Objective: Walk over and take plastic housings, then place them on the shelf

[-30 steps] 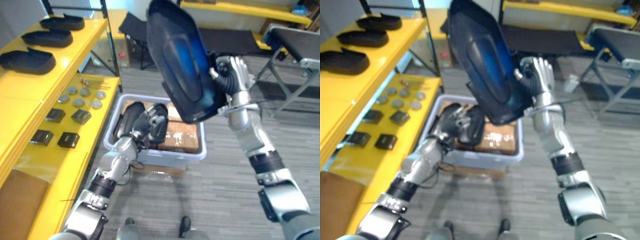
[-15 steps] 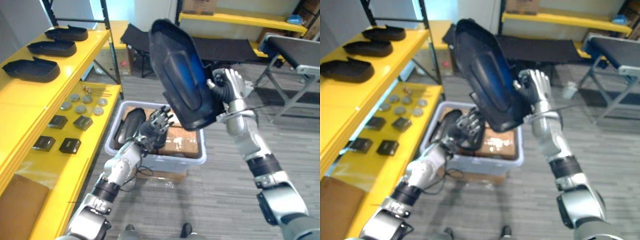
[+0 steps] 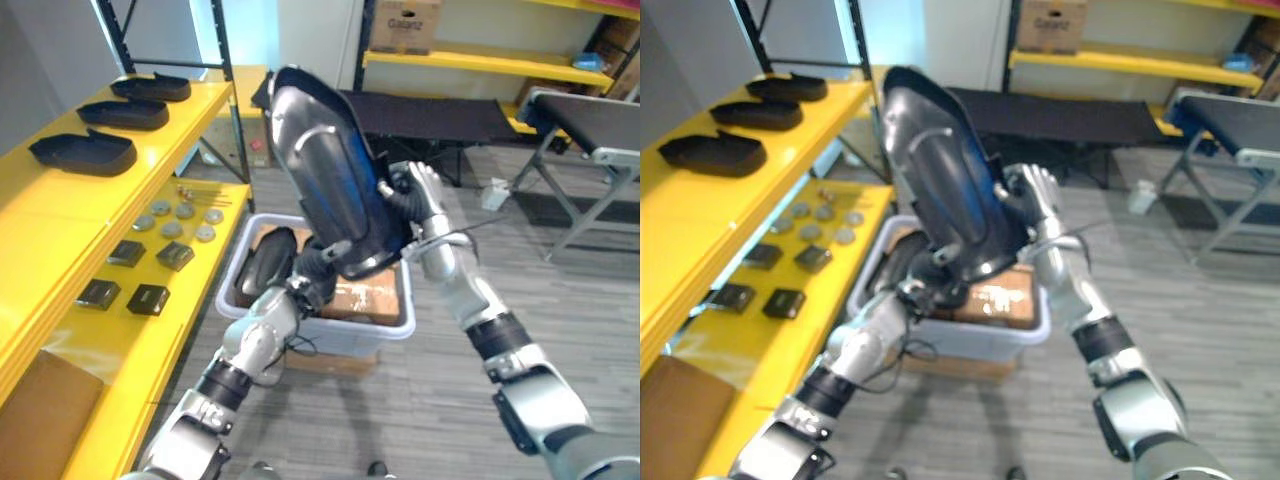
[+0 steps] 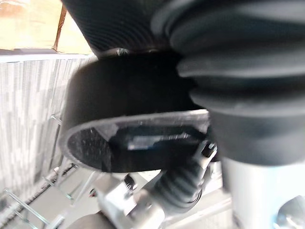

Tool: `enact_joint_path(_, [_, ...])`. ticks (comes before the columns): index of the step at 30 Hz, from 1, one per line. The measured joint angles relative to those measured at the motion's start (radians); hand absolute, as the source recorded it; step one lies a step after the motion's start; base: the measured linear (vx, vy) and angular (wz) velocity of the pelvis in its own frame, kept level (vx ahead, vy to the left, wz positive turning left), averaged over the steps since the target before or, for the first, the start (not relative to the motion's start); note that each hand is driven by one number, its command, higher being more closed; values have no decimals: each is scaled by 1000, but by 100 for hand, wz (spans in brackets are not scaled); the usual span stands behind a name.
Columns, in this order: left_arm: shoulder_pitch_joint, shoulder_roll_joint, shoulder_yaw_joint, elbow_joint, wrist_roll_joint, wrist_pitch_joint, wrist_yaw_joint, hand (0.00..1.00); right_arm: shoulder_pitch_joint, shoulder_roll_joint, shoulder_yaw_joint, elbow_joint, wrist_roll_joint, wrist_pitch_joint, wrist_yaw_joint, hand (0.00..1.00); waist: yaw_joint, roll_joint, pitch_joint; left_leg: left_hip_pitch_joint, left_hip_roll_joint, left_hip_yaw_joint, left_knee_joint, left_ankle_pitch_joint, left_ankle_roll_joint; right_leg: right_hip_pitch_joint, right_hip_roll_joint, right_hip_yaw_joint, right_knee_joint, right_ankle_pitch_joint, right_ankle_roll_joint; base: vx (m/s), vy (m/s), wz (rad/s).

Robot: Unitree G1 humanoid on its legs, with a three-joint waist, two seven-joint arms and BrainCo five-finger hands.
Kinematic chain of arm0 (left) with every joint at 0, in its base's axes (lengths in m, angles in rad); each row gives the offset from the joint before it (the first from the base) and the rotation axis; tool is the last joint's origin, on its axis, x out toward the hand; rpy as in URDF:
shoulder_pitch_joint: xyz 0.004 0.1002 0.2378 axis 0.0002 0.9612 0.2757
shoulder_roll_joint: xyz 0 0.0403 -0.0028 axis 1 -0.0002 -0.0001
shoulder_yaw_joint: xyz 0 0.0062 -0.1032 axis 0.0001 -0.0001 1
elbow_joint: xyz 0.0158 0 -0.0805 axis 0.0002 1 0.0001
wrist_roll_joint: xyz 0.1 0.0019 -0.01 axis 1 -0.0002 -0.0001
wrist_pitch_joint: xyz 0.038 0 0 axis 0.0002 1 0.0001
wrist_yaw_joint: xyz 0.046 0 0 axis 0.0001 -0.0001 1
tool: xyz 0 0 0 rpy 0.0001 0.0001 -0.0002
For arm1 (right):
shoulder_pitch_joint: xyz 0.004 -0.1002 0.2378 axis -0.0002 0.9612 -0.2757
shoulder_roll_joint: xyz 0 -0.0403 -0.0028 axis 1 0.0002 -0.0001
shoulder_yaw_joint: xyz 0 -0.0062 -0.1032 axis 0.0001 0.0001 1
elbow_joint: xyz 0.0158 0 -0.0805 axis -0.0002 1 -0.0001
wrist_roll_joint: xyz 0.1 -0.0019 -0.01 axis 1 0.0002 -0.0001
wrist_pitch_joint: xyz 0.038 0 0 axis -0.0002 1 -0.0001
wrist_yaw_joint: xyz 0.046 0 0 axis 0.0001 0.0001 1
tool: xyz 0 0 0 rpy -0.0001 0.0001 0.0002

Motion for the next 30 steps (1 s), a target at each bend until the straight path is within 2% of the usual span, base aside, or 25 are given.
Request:
enact_joint_path(4, [1,0,-20,0,33,-3,27,0,2,6,17,43,-1,2,0,100,0,0,0,-1,-1,0,-2,0,0,-2,0,0,-2,0,0,0,0,0])
enact_joint_path(5, [1,-1,-25,0,40,-3,35,100,5,8,26,56,-2,2,-1,100,1,0,0,-1,-1,0,-3,0,0,-2,0,-1,-3,0,0,0,0,0])
enact_joint_path(10, [23,-17,-32,0,111,-11,105,100,40,14,32,67,-2,-1,-7,100,-2,1,0,-6,-4,-1,-3,0,0,-2,-2,-3,-11,1,2,0,0,0])
enact_joint_path(14, [43,-16,-22,1,202,-11,173,100,74,18,33,66,-2,-31,-30,100,-3,1,0,-10,-5,-3,-3,-1,-1,-3,-2,-4,-14,2,3,0,0,0])
enact_joint_path(16, [52,-16,-7,1,239,-16,180,100,90,20,34,59,-2,-49,-46,100,-3,1,0,-10,-5,-3,-3,-1,-1,-3,-2,-4,-14,2,3,0,0,0])
enact_joint_path(20, [66,-16,7,1,305,-36,188,100,115,32,34,49,-1,-49,-70,100,-3,1,0,-10,-5,-2,0,-3,0,-2,-2,-3,-14,2,3,0,0,0])
enact_joint_path(25, [71,-17,21,-1,350,-50,226,100,149,45,33,29,38,-91,-94,100,-5,1,0,-10,-4,-1,3,-3,0,-3,-2,-2,-14,2,2,0,0,0])
enact_joint_path(27, [80,-18,25,-16,353,-71,247,100,161,46,33,10,45,-102,-103,100,-6,1,0,-10,-3,-1,3,-3,0,-3,-2,-2,-14,2,2,0,0,0])
enact_joint_path(30, [117,-18,29,-51,352,-108,263,100,177,51,33,-3,65,-152,-120,100,-6,1,0,-10,-3,-1,3,-5,0,-3,-2,-2,-15,2,2,0,0,0])
